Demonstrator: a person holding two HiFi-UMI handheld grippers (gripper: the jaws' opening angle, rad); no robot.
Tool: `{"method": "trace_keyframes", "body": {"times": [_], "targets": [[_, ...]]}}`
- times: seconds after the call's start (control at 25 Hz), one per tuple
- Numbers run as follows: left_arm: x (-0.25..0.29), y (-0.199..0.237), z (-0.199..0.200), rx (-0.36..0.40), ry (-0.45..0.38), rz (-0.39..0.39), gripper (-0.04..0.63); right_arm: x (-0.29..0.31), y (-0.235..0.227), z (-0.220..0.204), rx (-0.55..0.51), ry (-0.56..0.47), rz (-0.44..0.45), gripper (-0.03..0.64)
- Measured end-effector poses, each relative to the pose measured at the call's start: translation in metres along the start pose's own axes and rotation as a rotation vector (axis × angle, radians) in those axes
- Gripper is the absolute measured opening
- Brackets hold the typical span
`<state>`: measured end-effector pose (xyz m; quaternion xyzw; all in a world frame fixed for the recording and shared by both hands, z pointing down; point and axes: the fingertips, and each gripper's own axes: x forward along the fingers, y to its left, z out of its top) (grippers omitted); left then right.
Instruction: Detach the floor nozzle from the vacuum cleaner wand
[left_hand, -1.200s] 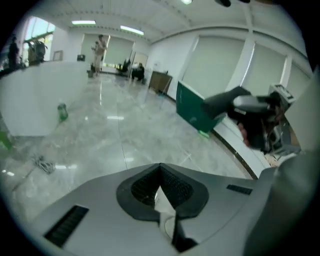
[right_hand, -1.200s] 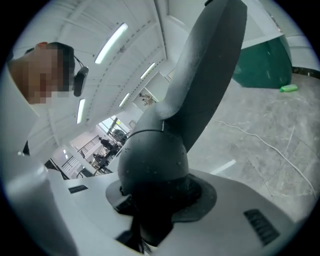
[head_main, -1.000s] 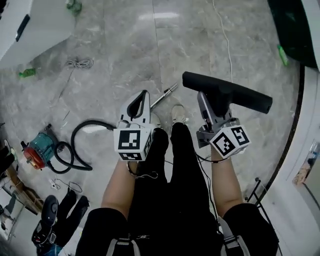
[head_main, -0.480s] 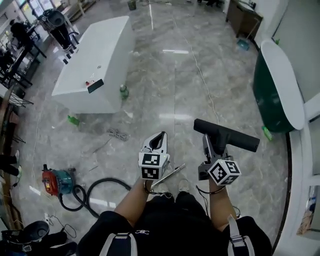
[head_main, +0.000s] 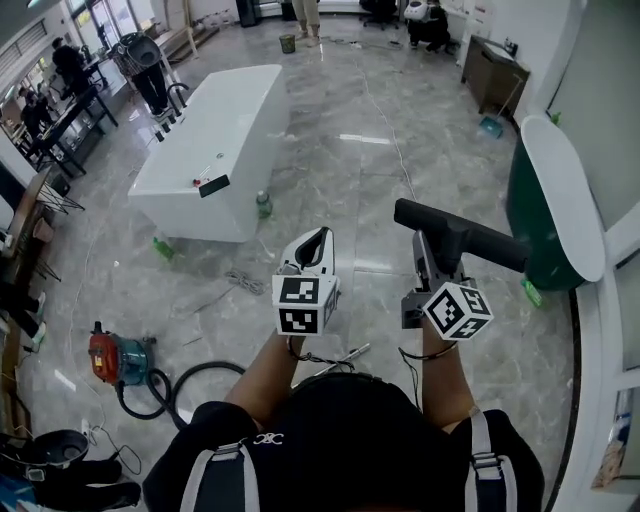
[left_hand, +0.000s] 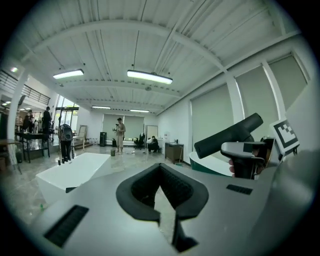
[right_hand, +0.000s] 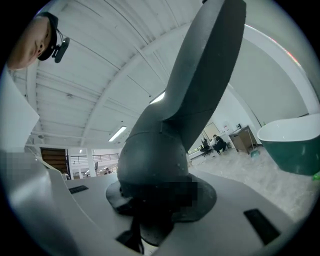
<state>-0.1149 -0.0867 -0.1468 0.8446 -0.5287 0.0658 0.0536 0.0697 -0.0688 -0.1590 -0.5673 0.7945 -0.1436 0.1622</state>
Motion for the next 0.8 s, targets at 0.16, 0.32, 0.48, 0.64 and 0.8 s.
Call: {"method": "trace_keyframes", "body": {"times": [0.16, 0.32, 0.48, 0.64, 0.8], "targets": [[-0.001, -0.003, 0.007, -0.03, -0.015, -0.034, 0.005, 0.003, 0.002, 0.009, -0.013, -0.005, 0.004, 0.143], [0.004, -0.011, -0.002, -0.003, 0.041, -0.042, 0.005, 0.001, 0.0, 0.008, -0.005, 0.008, 0.009, 0.141], [0.006, -0.018, -0.006, 0.01, 0.046, -0.051, 0.005, 0.0, 0.002, 0.012, 0.018, 0.01, 0.025, 0.141], [0.006, -0.027, -0.004, 0.0, 0.034, -0.065, 0.005, 0.0, -0.004, 0.014, -0.042, 0.01, 0.003, 0.141], [0.007, -0.033, -0.002, -0.006, 0.029, -0.07, 0.005, -0.004, -0.006, 0.015, -0.015, 0.018, 0.01, 0.141]]}}
